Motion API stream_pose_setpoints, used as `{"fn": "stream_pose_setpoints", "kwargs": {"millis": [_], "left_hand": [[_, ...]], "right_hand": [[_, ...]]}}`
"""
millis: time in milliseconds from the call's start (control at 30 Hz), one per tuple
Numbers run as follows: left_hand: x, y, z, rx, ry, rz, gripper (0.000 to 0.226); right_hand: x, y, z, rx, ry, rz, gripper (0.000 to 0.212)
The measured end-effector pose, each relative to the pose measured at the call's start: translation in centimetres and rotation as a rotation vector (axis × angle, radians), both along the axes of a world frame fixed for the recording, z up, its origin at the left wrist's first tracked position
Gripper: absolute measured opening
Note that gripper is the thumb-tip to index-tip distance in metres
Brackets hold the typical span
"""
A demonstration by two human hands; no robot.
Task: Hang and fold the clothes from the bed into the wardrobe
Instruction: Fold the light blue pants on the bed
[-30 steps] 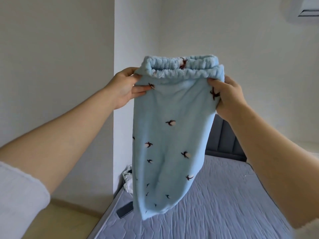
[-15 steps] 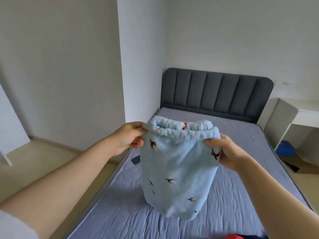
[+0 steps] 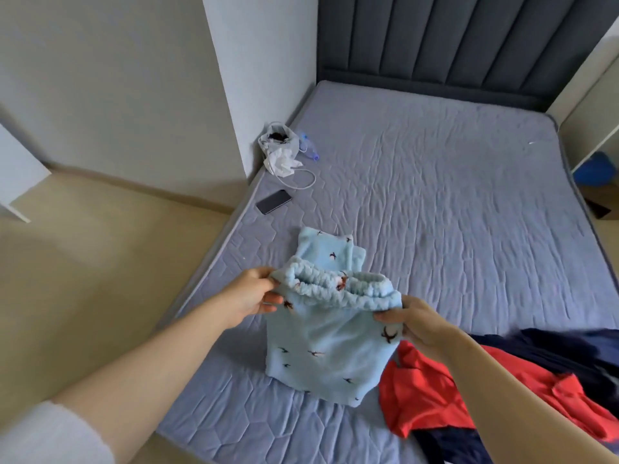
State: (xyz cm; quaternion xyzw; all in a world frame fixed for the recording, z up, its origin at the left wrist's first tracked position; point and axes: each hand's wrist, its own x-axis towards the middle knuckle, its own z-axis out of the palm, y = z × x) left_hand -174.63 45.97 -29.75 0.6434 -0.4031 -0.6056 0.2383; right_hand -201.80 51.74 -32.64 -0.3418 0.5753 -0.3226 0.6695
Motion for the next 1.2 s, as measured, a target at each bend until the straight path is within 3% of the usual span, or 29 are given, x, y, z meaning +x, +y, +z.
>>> {"fn": "stream_pose_setpoints", "kwargs": {"millis": [200,333,400,467,533,733,867,1033,1100,1200], "left_hand": [[-2.4,-3.3,-4.6,0.044,-0.009,0.030,0.020],[-4.5,-8.6,-5.2,-0.139,0.018,0.113,0.021],[-5.3,-11.3,-5.3,-0.292,-0.006,0.078,0.032],[-5.8,-13.1,-5.9,-0.358,-0.043,-0.052,0.056],[-6.3,-13.6,-7.4,-0.350,-0.098,-0.205,0.070],[-6.3,-10.5,-15.7,-0.285,-0.292,-0.595,0.073],[-5.3,-7.1,-22.4,-0.233,-0.464,-0.808,0.079],[-3.5,-1.6,-31.4,-0.235,-0.892,-1.161,0.084],[-2.6,0.1,-34.8,-0.276,-1.048,-1.194,0.088],[-2.2,1.2,-39.3,-0.358,-1.123,-1.179,0.094]], "right_hand": [[-0.4,-3.6,-5.4,0.010,0.438,-0.125,0.015],[-0.2,-9.7,-5.4,-0.069,0.405,-0.358,0.011],[0.1,-12.7,-4.8,-0.178,0.381,-0.465,0.021],[0.5,-14.5,-5.0,-0.213,0.338,-0.447,0.051],[0.9,-14.6,-6.5,-0.172,0.350,-0.369,0.066],[2.4,-9.9,-14.4,-0.053,0.507,-0.124,0.064],[3.8,-6.9,-20.3,0.002,0.675,0.157,0.067],[5.8,-3.0,-28.5,-0.003,0.902,0.641,0.067],[6.4,-1.8,-31.7,-0.012,0.970,0.722,0.068],[6.4,-1.6,-36.3,-0.005,1.093,0.847,0.085]]}}
